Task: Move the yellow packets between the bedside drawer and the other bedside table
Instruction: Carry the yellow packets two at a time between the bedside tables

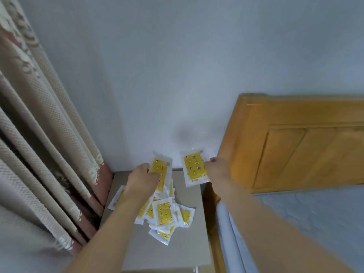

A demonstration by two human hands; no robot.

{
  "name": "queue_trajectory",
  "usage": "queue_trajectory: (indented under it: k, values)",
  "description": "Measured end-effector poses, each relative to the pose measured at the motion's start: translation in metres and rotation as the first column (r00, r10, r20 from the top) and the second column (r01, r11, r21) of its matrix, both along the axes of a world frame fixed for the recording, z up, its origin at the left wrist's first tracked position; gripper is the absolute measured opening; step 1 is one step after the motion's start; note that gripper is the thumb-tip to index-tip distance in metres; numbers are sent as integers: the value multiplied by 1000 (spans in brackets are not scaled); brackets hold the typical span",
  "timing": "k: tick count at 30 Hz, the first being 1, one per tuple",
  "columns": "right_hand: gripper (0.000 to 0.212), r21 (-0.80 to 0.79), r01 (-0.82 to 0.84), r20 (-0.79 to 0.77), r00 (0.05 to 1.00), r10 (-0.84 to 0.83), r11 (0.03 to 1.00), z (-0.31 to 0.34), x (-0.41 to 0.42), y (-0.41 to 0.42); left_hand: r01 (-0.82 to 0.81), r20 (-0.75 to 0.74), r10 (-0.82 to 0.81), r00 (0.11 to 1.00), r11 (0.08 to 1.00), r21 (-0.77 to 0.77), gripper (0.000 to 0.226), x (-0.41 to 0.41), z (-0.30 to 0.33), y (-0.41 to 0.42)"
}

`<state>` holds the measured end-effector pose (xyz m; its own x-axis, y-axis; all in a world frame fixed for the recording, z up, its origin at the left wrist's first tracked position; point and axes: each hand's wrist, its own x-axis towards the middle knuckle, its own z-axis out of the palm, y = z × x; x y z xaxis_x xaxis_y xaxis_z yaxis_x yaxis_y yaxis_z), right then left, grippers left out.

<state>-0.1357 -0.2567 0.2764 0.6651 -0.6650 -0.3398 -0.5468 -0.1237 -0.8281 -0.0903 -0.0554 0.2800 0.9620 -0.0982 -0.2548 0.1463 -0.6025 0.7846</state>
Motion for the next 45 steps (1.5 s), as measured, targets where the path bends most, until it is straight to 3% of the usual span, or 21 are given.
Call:
queue_trajectory:
  k: [2,7,11,15,18,25,32,39,41,45]
  values:
    - [21,-45,24,38,999,-22,999,44,-46,-10,23,86,-25,996,999,23,26,-33,49,-12]
    - [33,-199,105,155,985,-74,974,122,-139,-40,70,189,-54,981,994,-82,34,-98,130,-50]
    - [23,-254,233,178,965,-191,939,148,-195,-62,225,242,-190,951,967,-123,13,-128,160,-90]
    - [17,-227,436,213,895,-392,871,153,-240,-84,402,283,-354,892,905,-136,16,-141,171,-140]
    - [18,-219,567,248,819,-517,794,155,-280,-97,577,314,-522,793,809,-115,17,-157,174,-181]
    - [18,-236,835,229,545,-806,497,171,-422,-93,857,359,-785,505,505,-101,17,-256,183,-261]
    - [18,-193,981,288,67,-955,11,184,-626,-16,999,363,-931,39,48,17,14,-470,200,-283]
    - [18,-195,868,324,-382,-866,-456,192,-856,168,917,404,-837,-370,-399,13,10,-753,205,-184]
    - [20,-215,832,330,-431,-840,-511,192,-896,212,889,412,-809,-419,-458,4,9,-806,207,-153]
    - [31,-246,667,345,-618,-707,-703,200,-1003,351,741,440,-660,-608,-672,16,10,-964,200,-46]
